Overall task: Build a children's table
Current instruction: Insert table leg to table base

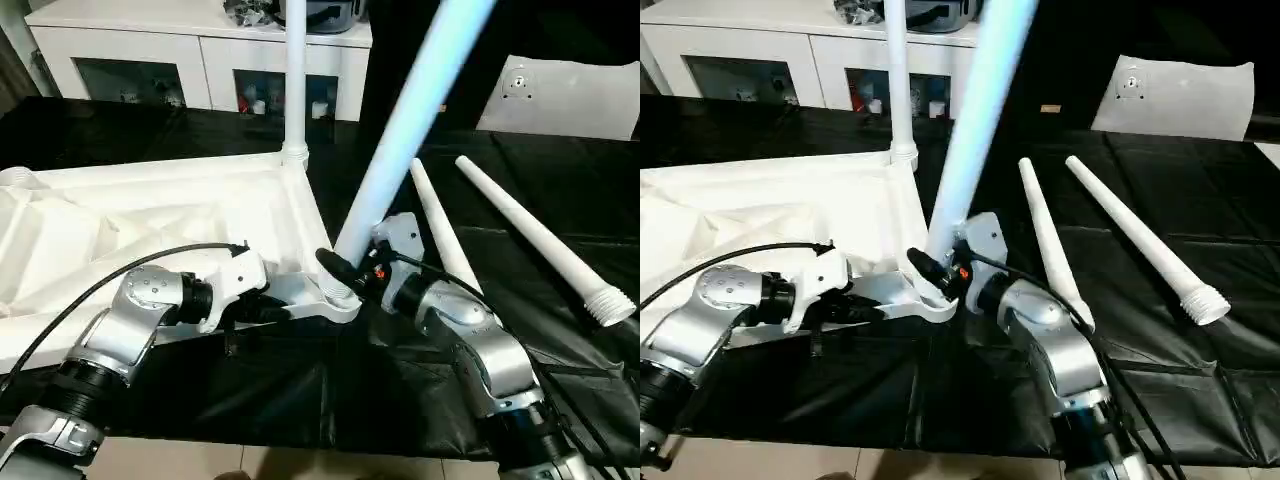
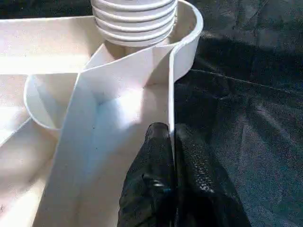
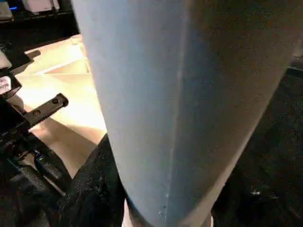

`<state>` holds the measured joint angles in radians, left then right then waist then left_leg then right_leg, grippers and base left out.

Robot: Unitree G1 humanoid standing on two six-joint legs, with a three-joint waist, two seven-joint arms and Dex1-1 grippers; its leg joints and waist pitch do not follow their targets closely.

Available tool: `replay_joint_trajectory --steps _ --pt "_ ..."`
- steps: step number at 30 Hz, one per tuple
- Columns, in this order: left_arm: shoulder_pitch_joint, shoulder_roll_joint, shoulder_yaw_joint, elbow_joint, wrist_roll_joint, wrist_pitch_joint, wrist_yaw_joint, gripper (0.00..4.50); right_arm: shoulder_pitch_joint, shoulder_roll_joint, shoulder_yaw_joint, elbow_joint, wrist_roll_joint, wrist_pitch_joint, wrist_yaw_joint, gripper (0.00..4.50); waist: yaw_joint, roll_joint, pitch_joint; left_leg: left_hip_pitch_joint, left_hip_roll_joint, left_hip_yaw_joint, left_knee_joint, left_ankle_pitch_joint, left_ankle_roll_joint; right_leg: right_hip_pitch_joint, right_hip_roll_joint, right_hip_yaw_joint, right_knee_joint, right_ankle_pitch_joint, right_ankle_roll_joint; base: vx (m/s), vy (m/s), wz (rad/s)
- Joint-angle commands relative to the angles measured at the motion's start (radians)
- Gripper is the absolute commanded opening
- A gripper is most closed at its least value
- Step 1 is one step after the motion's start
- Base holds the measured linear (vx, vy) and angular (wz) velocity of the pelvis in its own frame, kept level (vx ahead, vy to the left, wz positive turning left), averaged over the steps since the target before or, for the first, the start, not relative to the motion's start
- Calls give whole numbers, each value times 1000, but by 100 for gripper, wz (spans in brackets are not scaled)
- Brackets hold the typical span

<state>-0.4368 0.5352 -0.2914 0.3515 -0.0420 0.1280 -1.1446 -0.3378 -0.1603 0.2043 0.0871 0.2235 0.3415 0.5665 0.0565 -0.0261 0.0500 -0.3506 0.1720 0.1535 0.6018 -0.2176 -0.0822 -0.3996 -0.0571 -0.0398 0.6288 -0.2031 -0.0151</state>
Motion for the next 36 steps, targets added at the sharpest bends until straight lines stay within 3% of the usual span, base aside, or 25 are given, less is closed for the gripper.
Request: replay_joint_trajectory --steps 1,12,13,15,17,18,19,24,31,36 --pt "-22 -14 -3 37 12 -35 17 0 -7 -27 11 19 -10 62 17 191 0 2 -53 -1 47 -4 -77 -105 10 55 -78 51 -72 -132 -195 0 0 0" --pt "-77 -34 19 119 7 -83 16 0 -9 -76 -5 5 3 91 63 191 5 -1 -49 2 50 -6 -83 -177 -5 46 -83 53 -89 -305 -148 0 0 0" --pt "-80 -34 19 125 7 -90 4 0 -8 -79 -6 5 4 94 66 191 5 -3 -51 1 49 -6 -82 -166 -5 46 -82 53 -87 -288 -151 0 0 0" --pt "-82 -34 19 128 0 -95 -15 0 -8 -78 -9 11 7 96 67 191 5 5 -52 0 49 -7 -81 -160 -7 47 -82 52 -85 -266 -156 0 0 0" --pt "-81 -35 22 127 -9 -96 -26 0 -8 -72 -15 21 12 94 65 191 5 2 -54 -2 48 -6 -81 -145 -6 49 -81 52 -82 -231 -162 0 0 0" --pt "-82 -37 23 125 -20 -93 -41 0 -12 -65 -17 38 16 85 66 191 6 11 -54 -2 49 -7 -80 -139 -6 49 -82 52 -80 -212 -169 0 0 0" --pt "-82 -38 24 124 -27 -90 -52 0 -14 -61 -19 50 18 79 68 191 3 6 -55 -1 48 -5 -80 -144 -5 48 -81 51 -81 -199 -177 0 0 0" --pt "-90 -34 6 120 -27 -86 -93 0 -61 -40 -1 136 5 44 87 191 1 9 -54 -1 48 -7 -81 -167 -9 49 -82 50 -81 -218 -192 0 0 0" --pt "-100 -31 13 124 -18 -76 -100 0 -94 -50 24 181 -4 64 134 191 -2 8 -54 -1 50 -7 -82 -163 -8 51 -82 51 -81 -215 -191 0 0 0" --pt "-97 -31 24 120 -16 -73 -85 0 -92 -31 -46 232 42 52 125 191 -3 9 -53 0 50 -7 -82 -177 -9 49 -83 50 -83 -224 -199 0 0 0"
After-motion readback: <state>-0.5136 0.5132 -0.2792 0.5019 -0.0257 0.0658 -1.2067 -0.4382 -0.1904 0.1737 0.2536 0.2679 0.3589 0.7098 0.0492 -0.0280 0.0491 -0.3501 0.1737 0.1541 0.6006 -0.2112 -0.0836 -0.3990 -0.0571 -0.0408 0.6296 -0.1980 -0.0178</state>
